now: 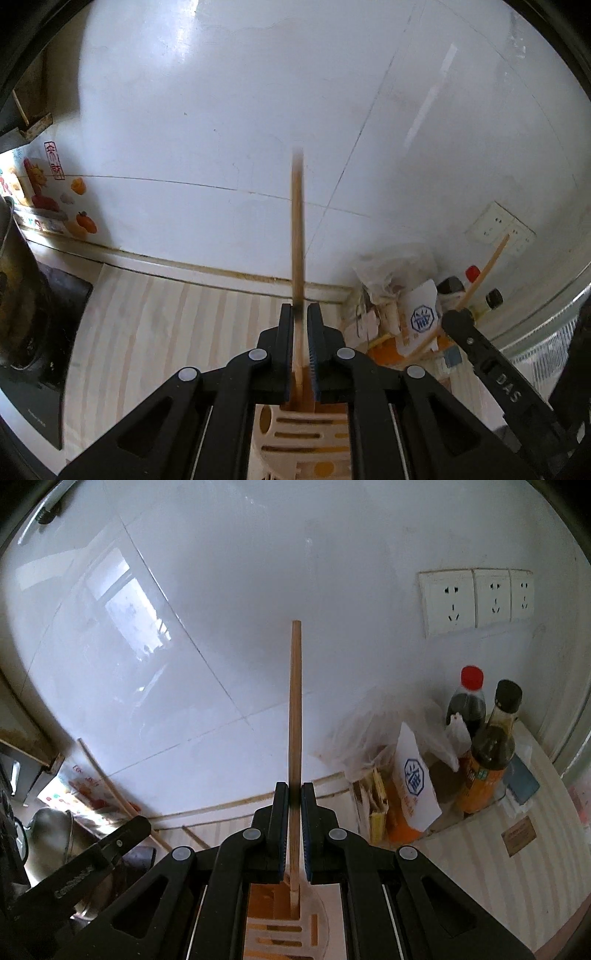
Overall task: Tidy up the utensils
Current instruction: 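Drop the chopstick into the holder and open both grippers, then lower both tools to another chopstick and close both grippers on it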
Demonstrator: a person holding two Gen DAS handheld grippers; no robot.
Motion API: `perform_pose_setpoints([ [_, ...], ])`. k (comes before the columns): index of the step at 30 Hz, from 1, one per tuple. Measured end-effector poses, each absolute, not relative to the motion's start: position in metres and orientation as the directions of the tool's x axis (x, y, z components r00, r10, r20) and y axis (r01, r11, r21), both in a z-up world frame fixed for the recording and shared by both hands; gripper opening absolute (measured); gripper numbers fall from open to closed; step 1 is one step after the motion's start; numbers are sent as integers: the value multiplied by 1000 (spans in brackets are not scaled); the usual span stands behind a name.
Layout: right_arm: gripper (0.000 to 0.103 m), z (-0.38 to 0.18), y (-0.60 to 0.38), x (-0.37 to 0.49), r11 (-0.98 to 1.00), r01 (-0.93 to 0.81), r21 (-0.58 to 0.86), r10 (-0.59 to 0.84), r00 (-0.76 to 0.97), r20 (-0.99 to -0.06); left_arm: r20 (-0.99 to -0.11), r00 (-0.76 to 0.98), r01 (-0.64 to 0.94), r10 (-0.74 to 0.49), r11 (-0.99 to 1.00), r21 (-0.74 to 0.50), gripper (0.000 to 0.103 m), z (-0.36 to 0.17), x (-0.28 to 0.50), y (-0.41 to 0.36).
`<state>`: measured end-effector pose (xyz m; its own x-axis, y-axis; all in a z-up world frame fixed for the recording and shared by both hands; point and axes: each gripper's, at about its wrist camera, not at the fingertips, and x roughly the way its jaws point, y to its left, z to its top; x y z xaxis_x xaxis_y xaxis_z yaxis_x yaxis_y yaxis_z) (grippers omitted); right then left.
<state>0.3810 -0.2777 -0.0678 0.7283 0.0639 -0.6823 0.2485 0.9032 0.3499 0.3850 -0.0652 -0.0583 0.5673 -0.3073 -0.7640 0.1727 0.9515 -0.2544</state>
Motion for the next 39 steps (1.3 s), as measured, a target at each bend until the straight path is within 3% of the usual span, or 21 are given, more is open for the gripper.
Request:
perform_pose_setpoints([
  [2, 8, -70, -278, 381, 901, 238, 363, 95, 707, -701, -768, 563, 175, -307, 952, -252, 16, -53, 380, -63],
  [4, 12, -72, -280, 379, 898, 239, 370, 111, 688, -717, -763, 579, 170, -287, 958, -232, 35, -45, 374, -60],
  [7, 35, -66, -283, 370, 892, 241, 381, 119, 689, -714, -759, 604, 145, -242, 970, -194, 58, -36, 365, -51],
  [11, 44, -54, -291, 351, 883, 240, 402, 122, 711, -693, -756, 623, 100, -201, 979, -178, 68, -28, 354, -34],
  [13, 49, -47, -295, 343, 880, 242, 409, 120, 719, -684, -754, 633, 81, -177, 983, -163, 94, -26, 347, -26],
  [15, 52, -44, -299, 332, 875, 246, 417, 120, 725, -679, -745, 649, 73, -153, 988, -140, 103, -27, 340, -20],
  [21, 62, -46, -306, 300, 874, 271, 402, 96, 716, -691, -770, 631, 63, -97, 995, -74, 103, -47, 317, -13],
  [26, 83, -68, -308, 269, 884, 296, 363, 57, 701, -711, -814, 577, 62, -65, 997, -35, 103, -84, 292, -8],
  [33, 83, -140, -302, 237, 909, 328, 258, 43, 542, -839, -894, 448, 90, 9, 994, 55, 103, -164, 247, -18],
  [36, 82, -181, -298, 222, 913, 337, 231, 61, 446, -893, -944, 329, 122, -3, 992, 40, 96, -210, 231, -27],
  [39, 56, -226, -296, 210, 908, 351, 229, 106, 337, -936, -982, 176, 149, -69, 988, -43, 62, -257, 220, -37],
])
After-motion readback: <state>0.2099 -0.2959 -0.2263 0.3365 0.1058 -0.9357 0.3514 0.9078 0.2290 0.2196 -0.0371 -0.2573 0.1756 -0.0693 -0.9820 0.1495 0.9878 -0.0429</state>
